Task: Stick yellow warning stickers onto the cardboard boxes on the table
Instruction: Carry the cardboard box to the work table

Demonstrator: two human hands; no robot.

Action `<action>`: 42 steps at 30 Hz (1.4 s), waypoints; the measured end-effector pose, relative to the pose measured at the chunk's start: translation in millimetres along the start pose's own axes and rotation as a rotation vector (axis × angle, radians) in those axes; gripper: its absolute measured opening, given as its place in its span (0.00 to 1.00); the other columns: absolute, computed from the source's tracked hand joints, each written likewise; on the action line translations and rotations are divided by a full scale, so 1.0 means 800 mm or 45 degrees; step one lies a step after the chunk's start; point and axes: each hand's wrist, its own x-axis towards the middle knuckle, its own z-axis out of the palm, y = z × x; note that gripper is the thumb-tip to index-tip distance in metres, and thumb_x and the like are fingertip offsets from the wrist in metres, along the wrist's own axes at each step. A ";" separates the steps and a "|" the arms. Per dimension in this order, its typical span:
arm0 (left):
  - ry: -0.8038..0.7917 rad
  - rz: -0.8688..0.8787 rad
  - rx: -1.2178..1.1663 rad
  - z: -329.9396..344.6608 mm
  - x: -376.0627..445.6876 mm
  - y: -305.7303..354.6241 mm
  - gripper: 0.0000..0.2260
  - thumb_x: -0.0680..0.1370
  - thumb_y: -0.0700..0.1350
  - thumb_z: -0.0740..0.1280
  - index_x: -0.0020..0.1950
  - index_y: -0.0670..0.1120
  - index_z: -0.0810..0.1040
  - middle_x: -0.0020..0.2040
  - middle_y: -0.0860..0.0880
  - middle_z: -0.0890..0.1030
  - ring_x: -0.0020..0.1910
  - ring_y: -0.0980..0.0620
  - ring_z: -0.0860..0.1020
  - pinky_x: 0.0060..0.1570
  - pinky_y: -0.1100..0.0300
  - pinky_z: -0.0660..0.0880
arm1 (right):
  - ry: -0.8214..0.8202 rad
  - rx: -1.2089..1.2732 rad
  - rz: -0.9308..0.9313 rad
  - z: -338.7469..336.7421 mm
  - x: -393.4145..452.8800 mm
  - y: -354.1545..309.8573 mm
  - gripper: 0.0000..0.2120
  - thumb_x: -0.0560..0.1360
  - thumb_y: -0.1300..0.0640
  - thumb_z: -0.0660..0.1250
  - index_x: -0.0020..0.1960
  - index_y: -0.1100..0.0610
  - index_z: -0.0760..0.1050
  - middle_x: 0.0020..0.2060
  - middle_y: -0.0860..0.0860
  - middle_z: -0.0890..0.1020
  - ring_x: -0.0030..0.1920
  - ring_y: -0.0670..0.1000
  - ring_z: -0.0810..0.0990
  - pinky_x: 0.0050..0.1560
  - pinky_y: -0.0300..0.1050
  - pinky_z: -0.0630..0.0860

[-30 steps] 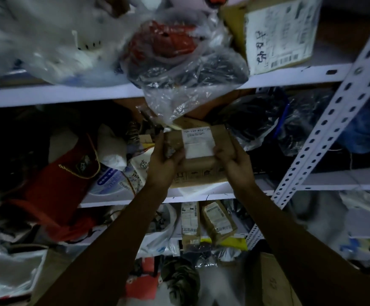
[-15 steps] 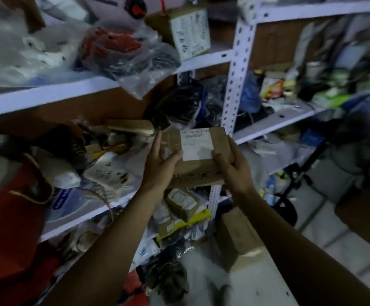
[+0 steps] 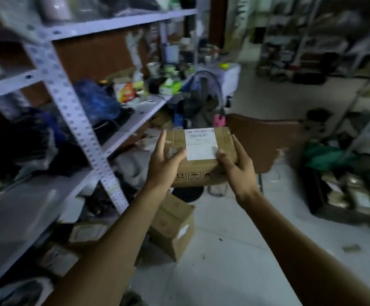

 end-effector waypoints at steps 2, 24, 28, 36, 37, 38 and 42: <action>-0.132 0.014 -0.014 0.059 -0.002 0.010 0.33 0.76 0.48 0.71 0.77 0.62 0.61 0.68 0.54 0.74 0.62 0.52 0.76 0.61 0.49 0.76 | 0.138 -0.020 -0.007 -0.056 -0.001 0.001 0.30 0.77 0.47 0.69 0.77 0.45 0.63 0.60 0.41 0.79 0.57 0.37 0.77 0.57 0.36 0.76; -1.074 0.019 -0.021 0.526 -0.101 0.036 0.36 0.71 0.50 0.72 0.75 0.65 0.61 0.68 0.55 0.75 0.62 0.55 0.78 0.61 0.51 0.78 | 1.009 -0.162 0.140 -0.472 -0.076 0.044 0.30 0.79 0.45 0.65 0.79 0.44 0.59 0.66 0.44 0.74 0.63 0.49 0.75 0.65 0.55 0.75; -1.206 0.045 -0.021 0.588 -0.092 0.026 0.35 0.74 0.47 0.71 0.77 0.63 0.60 0.66 0.56 0.74 0.60 0.60 0.77 0.60 0.55 0.77 | 1.135 -0.220 0.159 -0.511 -0.066 0.058 0.30 0.77 0.43 0.66 0.77 0.43 0.62 0.64 0.43 0.77 0.61 0.45 0.77 0.63 0.53 0.77; -1.466 0.056 -0.048 0.701 -0.028 0.024 0.34 0.78 0.42 0.69 0.79 0.58 0.58 0.69 0.52 0.73 0.64 0.52 0.76 0.64 0.49 0.75 | 1.359 -0.235 0.222 -0.560 0.010 0.085 0.32 0.74 0.39 0.65 0.77 0.42 0.62 0.66 0.47 0.76 0.61 0.52 0.78 0.56 0.54 0.81; -1.492 0.051 -0.052 0.716 -0.019 0.025 0.34 0.78 0.42 0.69 0.79 0.57 0.58 0.70 0.51 0.73 0.64 0.51 0.76 0.65 0.49 0.75 | 1.387 -0.237 0.233 -0.566 0.021 0.087 0.33 0.74 0.38 0.65 0.77 0.42 0.62 0.66 0.48 0.76 0.61 0.52 0.78 0.57 0.54 0.81; -1.518 0.047 -0.049 0.730 -0.012 0.026 0.34 0.77 0.42 0.69 0.79 0.57 0.58 0.70 0.51 0.73 0.64 0.51 0.76 0.65 0.49 0.75 | 1.411 -0.237 0.240 -0.571 0.030 0.089 0.32 0.74 0.39 0.65 0.77 0.41 0.62 0.66 0.48 0.76 0.61 0.52 0.78 0.57 0.55 0.81; -1.626 0.058 -0.017 0.786 0.008 0.023 0.34 0.77 0.42 0.69 0.80 0.57 0.58 0.69 0.50 0.74 0.63 0.51 0.77 0.63 0.49 0.76 | 1.510 -0.244 0.245 -0.594 0.055 0.098 0.29 0.77 0.42 0.65 0.76 0.42 0.62 0.64 0.47 0.76 0.60 0.51 0.78 0.59 0.53 0.80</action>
